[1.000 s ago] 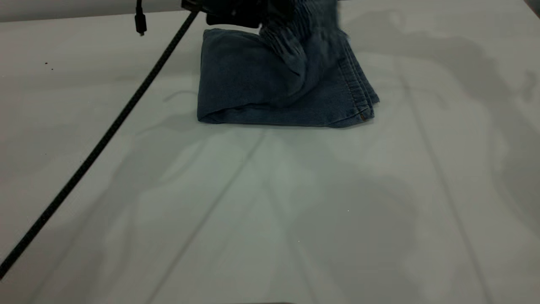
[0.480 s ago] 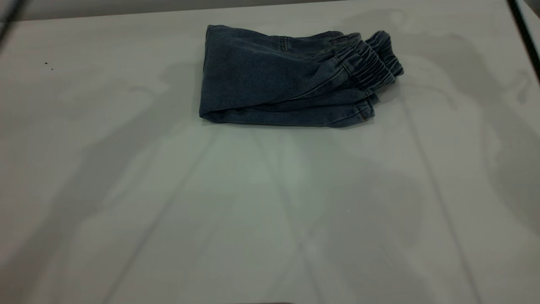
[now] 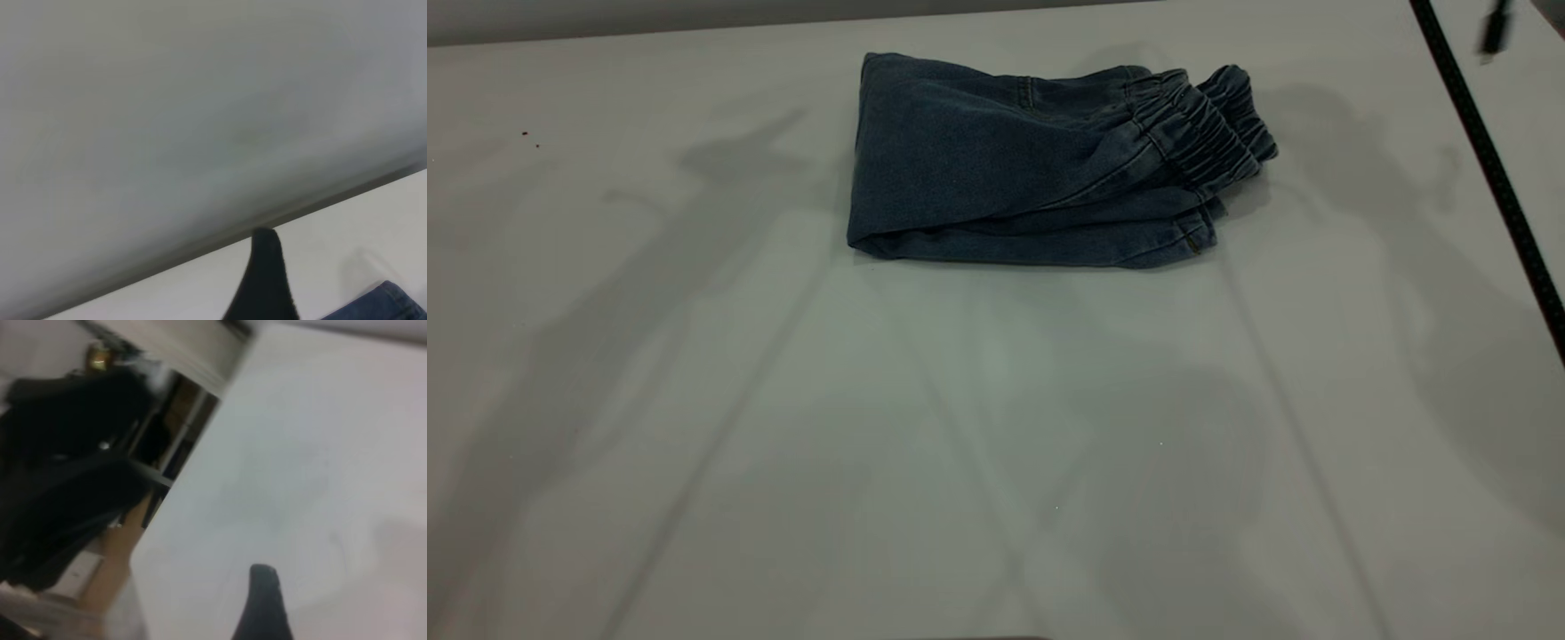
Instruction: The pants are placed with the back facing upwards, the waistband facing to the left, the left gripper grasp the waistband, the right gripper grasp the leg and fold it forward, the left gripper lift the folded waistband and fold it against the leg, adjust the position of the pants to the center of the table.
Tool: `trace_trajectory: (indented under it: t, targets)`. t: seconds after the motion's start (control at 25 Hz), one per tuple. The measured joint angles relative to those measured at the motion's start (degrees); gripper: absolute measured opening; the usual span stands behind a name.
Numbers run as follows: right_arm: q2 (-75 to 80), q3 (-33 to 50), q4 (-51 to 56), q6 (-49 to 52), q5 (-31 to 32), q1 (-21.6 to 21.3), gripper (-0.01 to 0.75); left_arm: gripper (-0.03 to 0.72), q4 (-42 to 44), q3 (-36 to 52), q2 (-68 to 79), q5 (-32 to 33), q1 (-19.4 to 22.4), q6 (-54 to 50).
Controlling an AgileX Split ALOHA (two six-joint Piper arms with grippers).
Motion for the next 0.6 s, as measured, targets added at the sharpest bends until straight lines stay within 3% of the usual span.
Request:
trace_trajectory:
  t: [0.08, 0.32, 0.44, 0.6]
  targets:
    - [-0.49, -0.05, -5.00, -2.30, -0.11, 0.41, 0.475, 0.523, 0.00, 0.00, 0.00, 0.00, 0.00, 0.69]
    - [-0.43, 0.57, -40.22, 6.42, 0.31, 1.18, 0.475, 0.522, -0.05, 0.00, 0.00, 0.00, 0.00, 1.21]
    - [-1.16, 4.13, -42.46, 9.35, 0.00, 1.57, 0.475, 0.522, -0.05, 0.00, 0.11, 0.00, 0.00, 1.28]
    - [-3.35, 15.22, -42.35, 8.43, -0.23, 4.62, 0.475, 0.522, -0.05, 0.00, 0.11, 0.00, 0.00, 1.33]
